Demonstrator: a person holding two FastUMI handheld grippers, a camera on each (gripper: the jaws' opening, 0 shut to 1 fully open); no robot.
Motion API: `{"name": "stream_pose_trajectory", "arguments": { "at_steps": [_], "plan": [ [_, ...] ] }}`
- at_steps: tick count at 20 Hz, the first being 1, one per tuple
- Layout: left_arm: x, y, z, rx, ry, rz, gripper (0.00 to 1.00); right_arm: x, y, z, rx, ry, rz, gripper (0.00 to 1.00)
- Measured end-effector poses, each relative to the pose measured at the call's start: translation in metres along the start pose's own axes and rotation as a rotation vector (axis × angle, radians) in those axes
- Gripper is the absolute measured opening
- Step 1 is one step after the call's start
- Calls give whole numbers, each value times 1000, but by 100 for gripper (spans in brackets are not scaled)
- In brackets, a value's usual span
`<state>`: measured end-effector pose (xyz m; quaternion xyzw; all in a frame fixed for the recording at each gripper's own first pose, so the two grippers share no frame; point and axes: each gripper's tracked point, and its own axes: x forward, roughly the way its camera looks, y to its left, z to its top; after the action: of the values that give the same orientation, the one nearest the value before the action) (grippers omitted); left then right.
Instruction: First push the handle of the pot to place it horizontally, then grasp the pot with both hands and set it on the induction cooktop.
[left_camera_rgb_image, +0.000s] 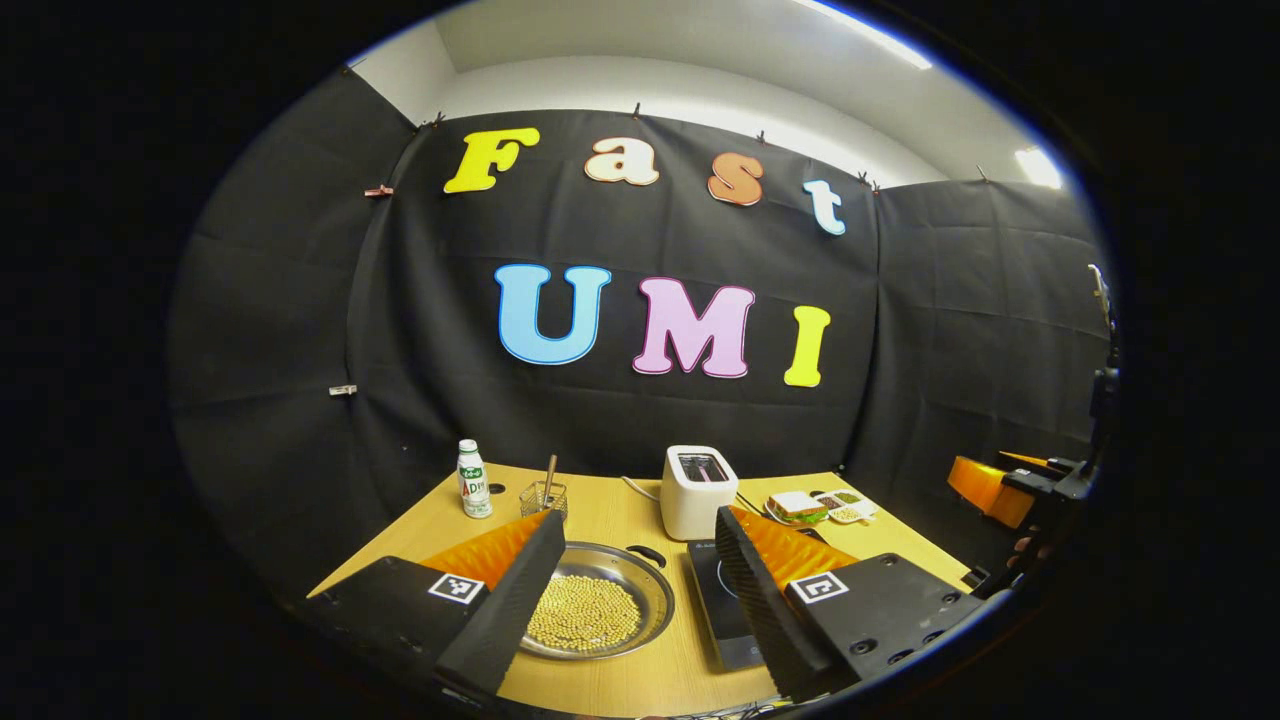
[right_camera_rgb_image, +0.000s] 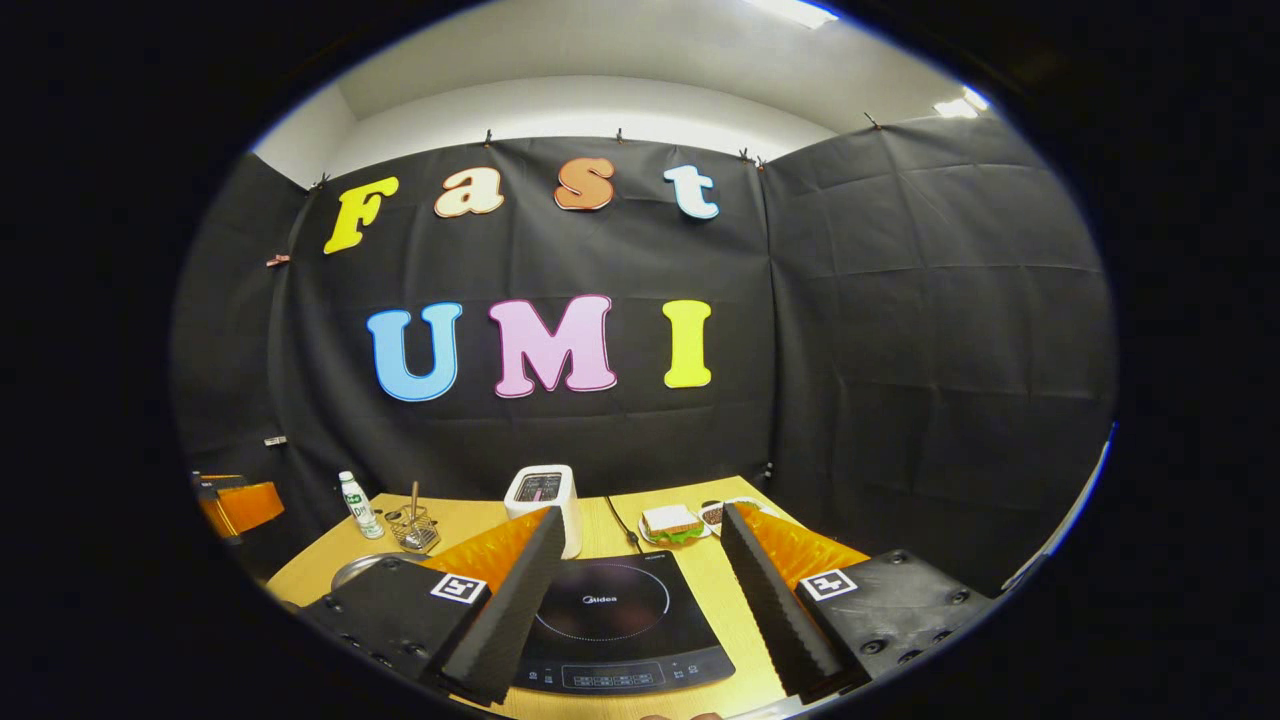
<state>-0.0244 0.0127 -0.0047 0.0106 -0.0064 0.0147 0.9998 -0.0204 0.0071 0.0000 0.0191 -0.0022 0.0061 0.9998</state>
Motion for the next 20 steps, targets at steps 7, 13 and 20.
{"name": "stream_pose_trajectory", "arguments": {
  "at_steps": [7, 13, 20],
  "plan": [
    [3, 3, -1, -1, 6, 5, 95, 2, 1, 4, -7, -7, 12, 98],
    [8, 11, -3, 11, 22, -1, 95, 4, 3, 5, -4, -4, 17, 98],
    [17, 35, -14, 43, 84, -41, 83, 9, 7, 0, -9, 12, 21, 98]
  ]
}}
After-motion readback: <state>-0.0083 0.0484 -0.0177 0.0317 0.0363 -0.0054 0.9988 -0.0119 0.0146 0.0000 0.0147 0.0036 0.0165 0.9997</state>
